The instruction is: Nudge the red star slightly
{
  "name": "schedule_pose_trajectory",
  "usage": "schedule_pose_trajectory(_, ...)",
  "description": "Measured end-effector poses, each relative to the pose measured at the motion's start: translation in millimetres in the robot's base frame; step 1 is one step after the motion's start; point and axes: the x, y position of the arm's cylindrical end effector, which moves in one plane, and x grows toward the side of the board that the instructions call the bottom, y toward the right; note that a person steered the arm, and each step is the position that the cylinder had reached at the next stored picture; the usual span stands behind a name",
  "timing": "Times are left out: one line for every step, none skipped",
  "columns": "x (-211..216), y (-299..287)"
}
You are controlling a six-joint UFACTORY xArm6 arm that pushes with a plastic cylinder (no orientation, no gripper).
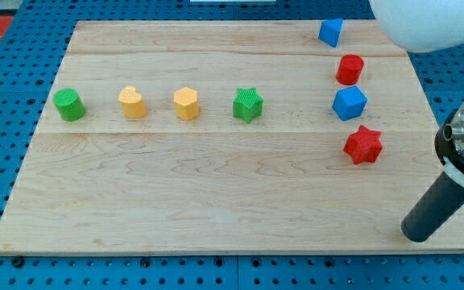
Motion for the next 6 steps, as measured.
schedule_pose_trajectory(1,4)
schedule_pose_trajectory(0,14)
schedule_pose_trajectory(-14,45)
schedule_pose_trajectory(-63,64)
schedule_pose_trajectory(-109,67)
schedule_pose_trajectory(-142,18)
